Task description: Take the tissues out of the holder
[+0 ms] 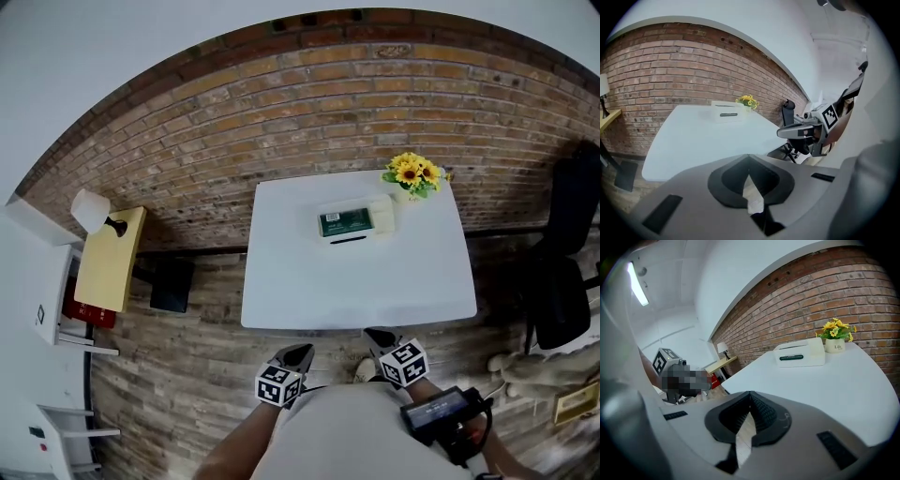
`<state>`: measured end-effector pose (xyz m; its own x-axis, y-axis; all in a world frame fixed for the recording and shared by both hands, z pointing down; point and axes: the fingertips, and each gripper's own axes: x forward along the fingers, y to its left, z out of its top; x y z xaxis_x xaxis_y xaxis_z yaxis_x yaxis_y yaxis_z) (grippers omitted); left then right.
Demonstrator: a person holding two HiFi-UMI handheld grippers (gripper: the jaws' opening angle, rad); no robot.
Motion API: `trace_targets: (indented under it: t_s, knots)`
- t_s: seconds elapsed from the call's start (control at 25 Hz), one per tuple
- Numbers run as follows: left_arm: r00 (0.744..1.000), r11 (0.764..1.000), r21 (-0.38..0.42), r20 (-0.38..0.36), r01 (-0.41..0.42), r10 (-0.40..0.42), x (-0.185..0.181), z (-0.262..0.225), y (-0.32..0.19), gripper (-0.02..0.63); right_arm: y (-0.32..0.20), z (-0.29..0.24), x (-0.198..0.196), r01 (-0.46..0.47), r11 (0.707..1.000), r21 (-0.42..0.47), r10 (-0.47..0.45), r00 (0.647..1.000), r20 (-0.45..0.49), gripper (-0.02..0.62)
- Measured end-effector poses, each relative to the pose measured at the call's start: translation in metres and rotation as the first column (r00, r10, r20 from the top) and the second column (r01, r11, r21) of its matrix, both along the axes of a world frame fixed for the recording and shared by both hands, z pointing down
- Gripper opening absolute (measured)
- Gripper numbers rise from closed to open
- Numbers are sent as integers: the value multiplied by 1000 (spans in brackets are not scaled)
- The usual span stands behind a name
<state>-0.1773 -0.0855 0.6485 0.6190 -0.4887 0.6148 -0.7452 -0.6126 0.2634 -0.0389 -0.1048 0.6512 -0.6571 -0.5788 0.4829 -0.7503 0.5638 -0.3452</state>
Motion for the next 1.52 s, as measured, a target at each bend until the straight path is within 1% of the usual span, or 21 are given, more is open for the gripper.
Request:
trace_targets:
  t_s: [0.12, 0.24, 0.4, 0.56, 0.72, 0.88, 0.96, 1.12, 1.28, 1.44, 1.52]
  knots:
    - [1000, 1000, -4, 7, -10, 10, 10, -1, -15, 8, -11, 0, 11, -26, 1000, -1, 26, 1000, 16, 6]
    - [999, 999, -4, 15, -42, 42, 20, -2, -29, 8, -23, 1, 24, -64, 998, 0, 64, 998, 26, 6]
    - [994, 994, 3, 26, -106, 105, 35, -3, -51, 8, -37, 2, 41, -125, 992, -7, 125, 992, 28, 6]
    - [981, 982, 25, 66, -186, 184, 49, 0, -80, 8, -48, 3, 56, -192, 981, -6, 192, 981, 22, 6]
    - [960, 960, 67, 84, -272, 266, 66, -3, -114, 9, -61, 4, 72, -289, 957, -15, 290, 957, 17, 6]
    - [944, 939, 114, 100, -325, 314, 76, -13, -155, 9, -78, 1, 79, -344, 939, -12, 344, 939, 2, 6]
    - [933, 926, 123, 97, -358, 347, 81, -15, -170, 9, -87, -2, 83, -370, 929, -8, 370, 929, -4, 6]
    - [907, 898, 135, 115, -418, 405, 84, -15, -203, 9, -100, -6, 83, -397, 918, -5, 397, 918, -15, 6]
    - [884, 875, 136, 137, -464, 447, 93, -18, -244, 9, -101, -4, 87, -418, 908, -26, 417, 908, -44, 6]
    - [860, 853, 139, 171, -503, 480, 106, -22, -287, 11, -99, -3, 88, -443, 895, -42, 441, 896, -60, 6]
    - [845, 840, 136, 199, -526, 497, 113, -21, -307, 11, -96, -1, 87, -456, 889, -51, 452, 889, -68, 6]
